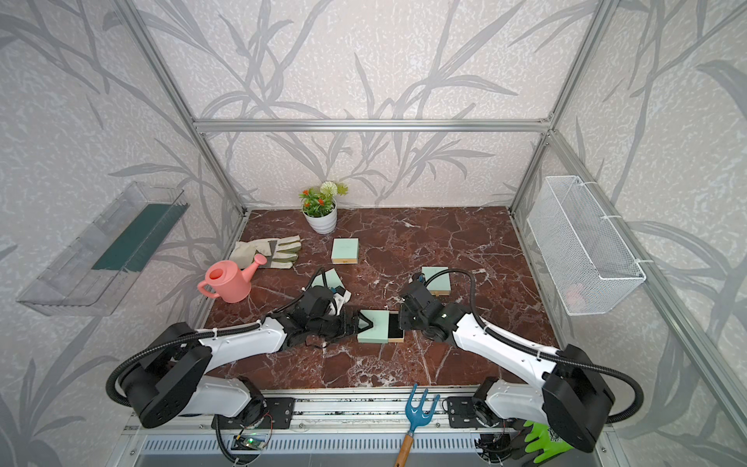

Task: Take out the earrings from the drawer-style jewelry box
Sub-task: Close the drawer of the jewelry box.

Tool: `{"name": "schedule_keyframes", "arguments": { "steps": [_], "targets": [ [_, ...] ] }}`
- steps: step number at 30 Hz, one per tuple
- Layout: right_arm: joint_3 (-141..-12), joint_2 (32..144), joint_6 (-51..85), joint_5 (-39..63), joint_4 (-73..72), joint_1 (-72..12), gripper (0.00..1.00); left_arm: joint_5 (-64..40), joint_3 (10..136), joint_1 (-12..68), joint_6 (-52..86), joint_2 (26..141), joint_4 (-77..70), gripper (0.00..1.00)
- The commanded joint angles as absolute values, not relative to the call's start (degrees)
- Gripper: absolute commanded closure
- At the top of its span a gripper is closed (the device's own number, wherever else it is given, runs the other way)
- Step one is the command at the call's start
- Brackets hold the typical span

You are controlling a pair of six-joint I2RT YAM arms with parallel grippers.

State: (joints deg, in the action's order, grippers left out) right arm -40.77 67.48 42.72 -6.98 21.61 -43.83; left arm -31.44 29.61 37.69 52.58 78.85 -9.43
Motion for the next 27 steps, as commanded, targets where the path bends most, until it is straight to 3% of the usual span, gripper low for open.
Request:
{"name": "schedule_keyframes", "arguments": {
  "steps": [1,5,11,27],
  "targets": [
    [-37.35,65.05,41.33,-5.74,24.00,-39.58,0.77,-32.88,30.15,36.29,52.79,76.90,-8.18,0.10],
    [-34.81,66.53,40.48,-0.46,20.30,-37.71,0.91,-35.48,32.49,36.21,52.05,79.77,-8.39,0.10],
    [-34.78,73.74,41.19,5.50,14.32,-37.79,0.97,-36.33,33.41,36.65,52.81,83.44,-10.61,0.10],
    [-36.21,82.85,45.15,8.48,2.79,-42.25,1.00,-36.73,38.36,40.13,53.96,89.68,-14.17,0.10]
  ]
}}
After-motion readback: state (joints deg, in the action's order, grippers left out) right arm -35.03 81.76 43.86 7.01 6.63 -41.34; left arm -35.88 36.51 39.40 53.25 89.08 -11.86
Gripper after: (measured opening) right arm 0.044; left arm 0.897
